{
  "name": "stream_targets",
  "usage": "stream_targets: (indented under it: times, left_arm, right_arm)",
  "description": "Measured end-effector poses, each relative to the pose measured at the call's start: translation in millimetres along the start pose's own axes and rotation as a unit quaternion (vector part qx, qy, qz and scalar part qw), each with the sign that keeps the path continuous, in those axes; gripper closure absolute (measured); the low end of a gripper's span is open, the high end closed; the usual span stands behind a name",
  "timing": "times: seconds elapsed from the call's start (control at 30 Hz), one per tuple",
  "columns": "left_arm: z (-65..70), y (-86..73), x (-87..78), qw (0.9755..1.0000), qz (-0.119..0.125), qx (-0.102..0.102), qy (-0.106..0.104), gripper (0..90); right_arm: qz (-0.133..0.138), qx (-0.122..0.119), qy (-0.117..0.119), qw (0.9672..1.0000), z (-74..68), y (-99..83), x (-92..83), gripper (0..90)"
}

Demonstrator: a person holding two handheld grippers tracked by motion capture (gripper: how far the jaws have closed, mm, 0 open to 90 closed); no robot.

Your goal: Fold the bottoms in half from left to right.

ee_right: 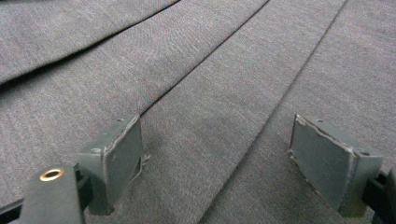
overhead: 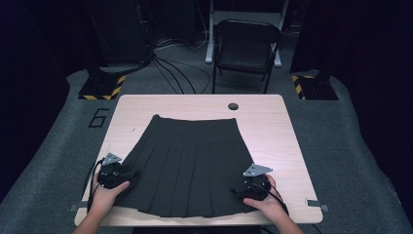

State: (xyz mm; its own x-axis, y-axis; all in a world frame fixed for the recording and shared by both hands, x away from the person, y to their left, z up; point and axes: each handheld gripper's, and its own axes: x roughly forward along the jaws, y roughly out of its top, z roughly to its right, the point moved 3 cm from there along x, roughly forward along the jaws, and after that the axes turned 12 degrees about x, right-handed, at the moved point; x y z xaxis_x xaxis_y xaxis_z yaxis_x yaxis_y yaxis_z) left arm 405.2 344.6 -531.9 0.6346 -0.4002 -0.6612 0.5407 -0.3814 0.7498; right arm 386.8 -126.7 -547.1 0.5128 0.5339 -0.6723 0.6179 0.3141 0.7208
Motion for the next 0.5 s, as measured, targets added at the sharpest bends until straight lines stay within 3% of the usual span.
stream_targets:
  times: [0.2, 0.23, 0.4, 0.5]
  left_arm:
    - [-6.3, 17.9, -9.9, 1.0, 0.002, 0.004, -0.008, 44.9]
    - [-9.6, 24.3, -10.7, 0.9999, 0.01, -0.006, -0.008, 45.8]
    - [-22.0, 36.6, -9.9, 0.9995, 0.02, -0.024, 0.008, 47.8]
    - [-26.1, 36.5, -8.6, 0.9995, 0.019, -0.019, 0.019, 49.3]
  right_arm:
    - [0.0, 0.0, 0.0, 1.0, 0.0, 0.0, 0.0, 16.8]
    - [0.0, 0.0, 0.0, 1.0, 0.1, 0.1, 0.0, 16.8]
    - [0.0, 0.0, 0.0, 1.0, 0.2, 0.2, 0.1, 16.8]
    - [0.002, 0.002, 0.0, 1.0, 0.1, 0.1, 0.2, 16.8]
